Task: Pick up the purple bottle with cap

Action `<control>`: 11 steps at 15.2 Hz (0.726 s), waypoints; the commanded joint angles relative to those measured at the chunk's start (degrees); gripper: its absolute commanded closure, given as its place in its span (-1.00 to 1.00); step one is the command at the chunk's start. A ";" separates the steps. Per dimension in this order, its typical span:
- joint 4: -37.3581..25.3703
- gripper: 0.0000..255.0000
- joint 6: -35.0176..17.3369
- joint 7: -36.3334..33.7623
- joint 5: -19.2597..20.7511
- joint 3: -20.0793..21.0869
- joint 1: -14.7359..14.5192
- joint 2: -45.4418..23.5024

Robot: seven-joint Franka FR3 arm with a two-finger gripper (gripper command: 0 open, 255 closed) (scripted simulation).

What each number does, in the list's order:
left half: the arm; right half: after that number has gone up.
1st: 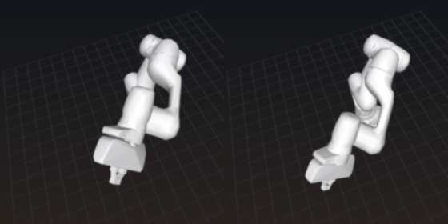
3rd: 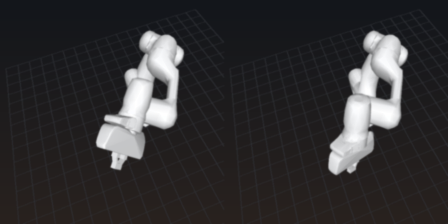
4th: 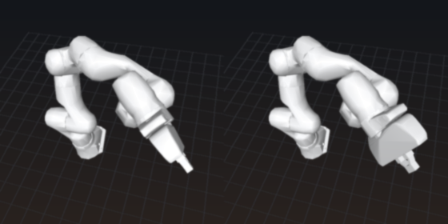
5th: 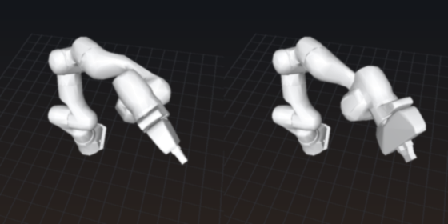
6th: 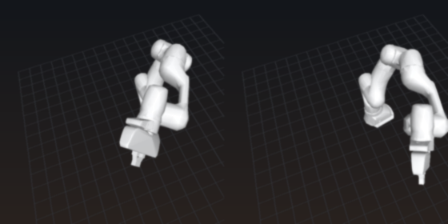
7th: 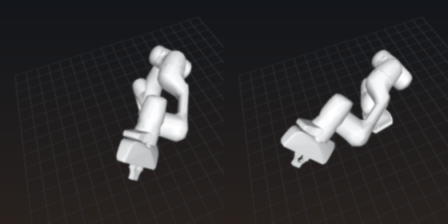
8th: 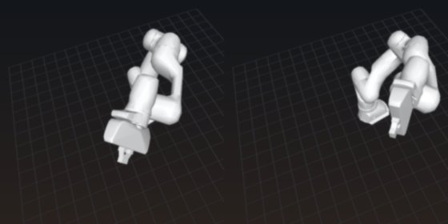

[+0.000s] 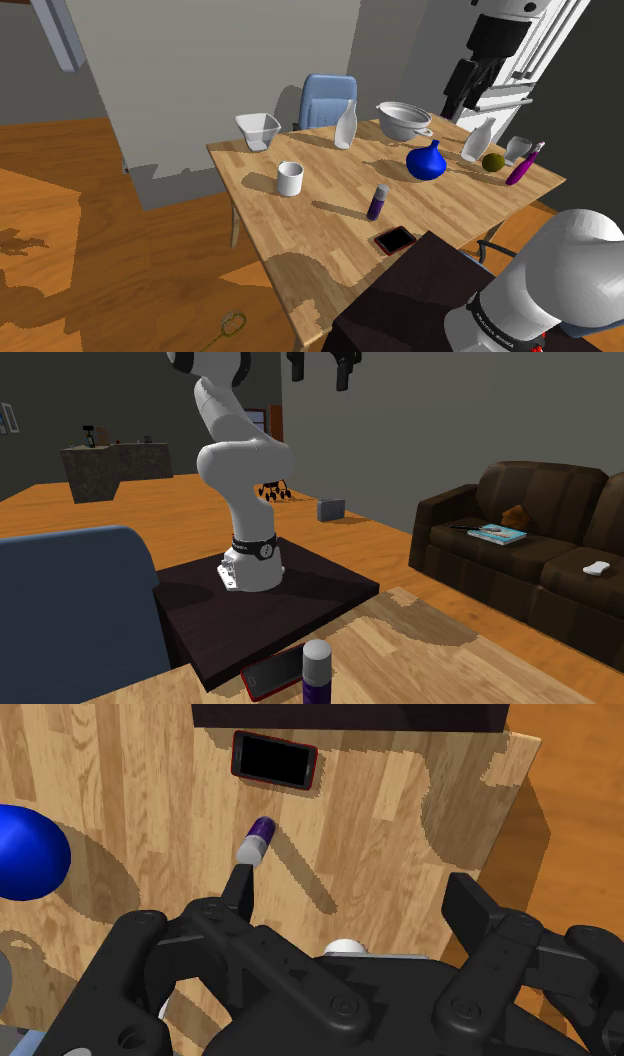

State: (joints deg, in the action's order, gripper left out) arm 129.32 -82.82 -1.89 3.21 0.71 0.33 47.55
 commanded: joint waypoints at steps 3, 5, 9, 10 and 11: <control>3.03 -1.00 -3.71 -0.67 0.18 -0.66 0.67 -0.79; 5.81 -1.00 -7.47 -1.33 0.36 -1.33 1.35 -1.88; 10.60 -1.00 -15.18 -2.62 0.73 -2.73 2.73 -5.02; 11.64 -1.00 -17.15 -2.93 0.82 -3.09 3.07 -6.01; 12.60 -1.00 -19.14 -3.23 0.90 -3.45 3.42 -7.09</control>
State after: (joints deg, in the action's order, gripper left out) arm 140.76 -99.95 -4.70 4.08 -2.45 3.41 41.26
